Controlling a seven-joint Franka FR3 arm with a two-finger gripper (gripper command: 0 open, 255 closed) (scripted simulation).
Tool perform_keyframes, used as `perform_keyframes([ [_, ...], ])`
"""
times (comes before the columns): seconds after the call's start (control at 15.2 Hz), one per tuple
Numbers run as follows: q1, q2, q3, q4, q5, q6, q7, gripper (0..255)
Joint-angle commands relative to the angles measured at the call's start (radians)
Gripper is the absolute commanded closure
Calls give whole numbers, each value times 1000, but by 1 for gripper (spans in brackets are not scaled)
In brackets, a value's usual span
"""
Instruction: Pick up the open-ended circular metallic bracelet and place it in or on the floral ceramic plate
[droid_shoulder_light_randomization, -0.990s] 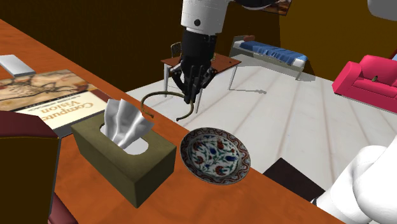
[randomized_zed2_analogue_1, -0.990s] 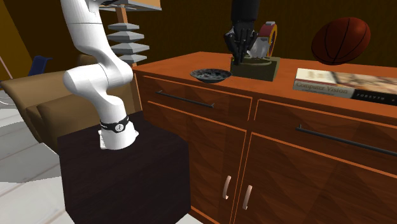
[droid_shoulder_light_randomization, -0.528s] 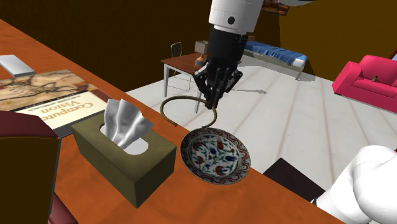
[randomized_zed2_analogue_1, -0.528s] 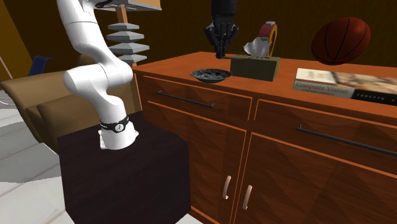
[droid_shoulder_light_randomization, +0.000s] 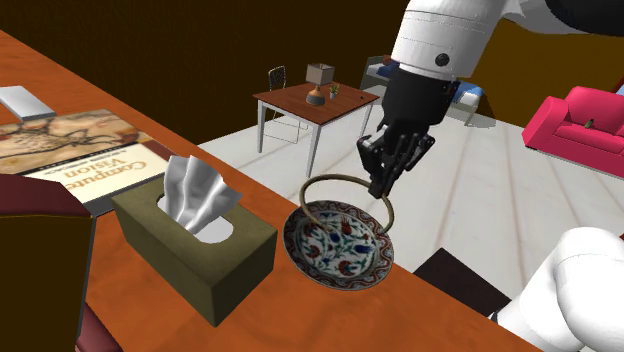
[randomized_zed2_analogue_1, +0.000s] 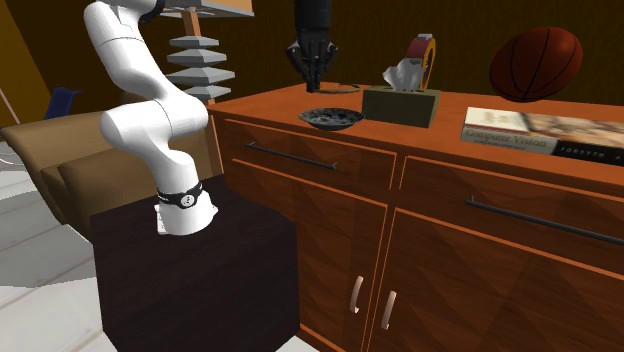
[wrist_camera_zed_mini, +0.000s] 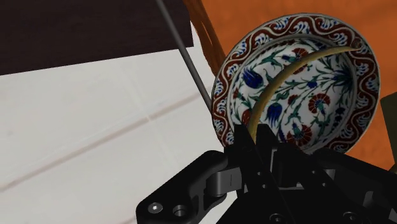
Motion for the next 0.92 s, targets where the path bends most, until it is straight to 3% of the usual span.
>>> perform_keyframes([
  [0.0,4,-12,2,-34,7,22,-1,255],
  [0.86,13,-17,26,-182,26,166,-11,255],
])
